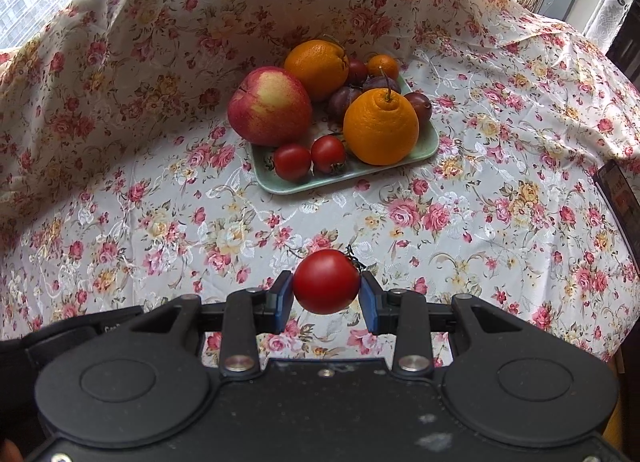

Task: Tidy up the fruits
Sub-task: 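Carry the mandarin and cherry tomato over the white box with both grippers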

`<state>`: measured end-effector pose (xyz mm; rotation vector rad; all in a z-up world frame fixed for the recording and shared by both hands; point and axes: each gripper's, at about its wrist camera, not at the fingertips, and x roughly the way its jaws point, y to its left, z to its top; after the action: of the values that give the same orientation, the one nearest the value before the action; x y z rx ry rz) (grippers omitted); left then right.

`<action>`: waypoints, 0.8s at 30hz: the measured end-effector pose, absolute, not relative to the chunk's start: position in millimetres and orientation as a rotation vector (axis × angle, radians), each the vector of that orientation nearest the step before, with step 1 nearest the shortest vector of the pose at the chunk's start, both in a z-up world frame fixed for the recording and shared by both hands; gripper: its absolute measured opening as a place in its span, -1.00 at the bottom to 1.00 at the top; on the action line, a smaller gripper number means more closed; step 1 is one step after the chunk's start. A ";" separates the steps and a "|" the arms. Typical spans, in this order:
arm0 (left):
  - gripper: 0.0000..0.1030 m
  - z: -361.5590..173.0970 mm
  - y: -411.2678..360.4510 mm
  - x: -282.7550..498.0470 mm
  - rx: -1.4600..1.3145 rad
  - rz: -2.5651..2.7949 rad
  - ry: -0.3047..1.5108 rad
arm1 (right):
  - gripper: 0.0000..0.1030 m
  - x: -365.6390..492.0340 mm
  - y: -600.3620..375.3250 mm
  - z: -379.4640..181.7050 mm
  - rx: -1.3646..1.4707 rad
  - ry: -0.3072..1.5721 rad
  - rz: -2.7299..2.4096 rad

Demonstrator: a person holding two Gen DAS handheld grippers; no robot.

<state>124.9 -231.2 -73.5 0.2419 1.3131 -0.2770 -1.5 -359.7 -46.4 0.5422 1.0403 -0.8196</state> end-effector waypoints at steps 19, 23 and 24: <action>-0.02 -38.8 -136.8 121.5 0.159 -0.190 1.267 | -0.29 12.3 -279.5 -47.9 0.453 1.087 -0.730; -0.02 -30.2 -105.6 128.9 0.135 -0.137 1.237 | -0.29 22.4 -255.6 -50.5 0.419 1.094 -0.708; -0.02 -28.5 -97.8 131.3 0.134 -0.120 1.228 | -0.29 25.4 -248.7 -51.0 0.411 1.092 -0.700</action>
<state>131.3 -97.8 -28.5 0.1335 1.2284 -0.1203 25.4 -248.7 -51.0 0.4106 1.0921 -0.7001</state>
